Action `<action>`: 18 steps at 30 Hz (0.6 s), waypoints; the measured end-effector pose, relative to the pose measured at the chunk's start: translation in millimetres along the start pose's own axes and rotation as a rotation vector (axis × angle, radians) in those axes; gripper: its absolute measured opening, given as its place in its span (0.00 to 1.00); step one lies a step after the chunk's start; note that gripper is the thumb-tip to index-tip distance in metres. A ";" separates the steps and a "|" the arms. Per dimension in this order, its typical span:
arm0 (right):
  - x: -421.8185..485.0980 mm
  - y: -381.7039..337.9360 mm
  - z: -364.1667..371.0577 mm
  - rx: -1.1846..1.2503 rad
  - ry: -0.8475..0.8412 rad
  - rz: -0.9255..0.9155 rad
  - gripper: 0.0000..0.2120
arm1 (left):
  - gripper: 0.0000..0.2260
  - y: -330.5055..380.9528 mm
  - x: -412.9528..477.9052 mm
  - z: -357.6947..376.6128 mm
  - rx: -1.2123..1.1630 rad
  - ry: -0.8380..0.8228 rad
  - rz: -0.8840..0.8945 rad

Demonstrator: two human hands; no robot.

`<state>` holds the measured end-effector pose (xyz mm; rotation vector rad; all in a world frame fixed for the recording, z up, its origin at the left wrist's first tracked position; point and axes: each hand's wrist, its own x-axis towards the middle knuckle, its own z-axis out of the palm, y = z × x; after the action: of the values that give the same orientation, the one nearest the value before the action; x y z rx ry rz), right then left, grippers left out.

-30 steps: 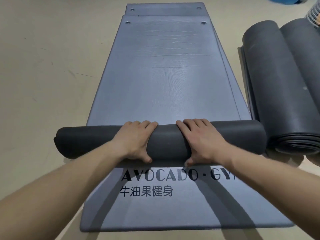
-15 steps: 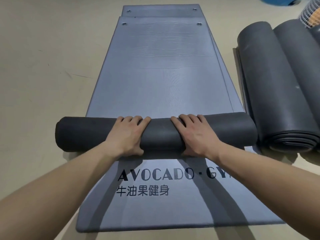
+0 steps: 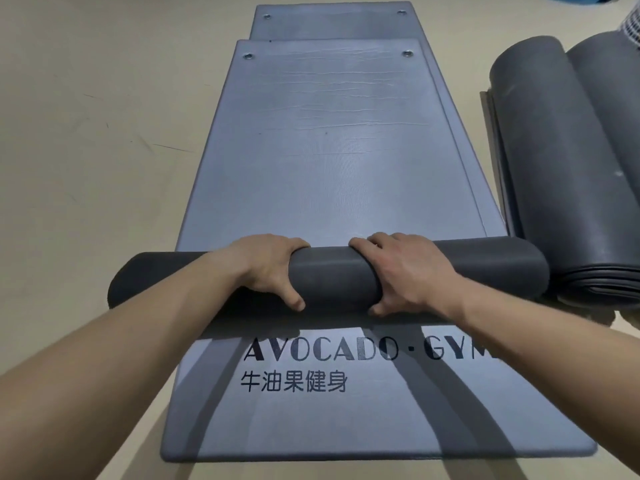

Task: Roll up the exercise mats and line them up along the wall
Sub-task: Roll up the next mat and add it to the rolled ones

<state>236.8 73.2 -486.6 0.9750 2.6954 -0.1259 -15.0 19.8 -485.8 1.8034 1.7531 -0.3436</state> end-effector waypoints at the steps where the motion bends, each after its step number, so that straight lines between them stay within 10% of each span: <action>1: 8.5 5.0 -7.3 0.035 -0.049 -0.004 0.51 | 0.47 3.0 -6.1 11.5 0.116 0.164 -0.002; 6: 34.8 18.2 -22.7 0.066 -0.111 -0.025 0.55 | 0.53 7.0 -15.0 58.4 0.442 0.608 0.025; 11: 9.9 4.4 20.5 -0.216 0.216 0.041 0.60 | 0.48 6.2 -4.1 23.0 0.341 0.436 0.031; 18: 27.7 18.2 -29.4 0.041 -0.154 -0.036 0.52 | 0.47 11.7 -6.5 -22.2 0.071 0.006 0.002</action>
<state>221.4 109.3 -466.1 0.8898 2.5797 -0.2535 -9.0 27.7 -461.8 1.8576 1.7640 -0.4047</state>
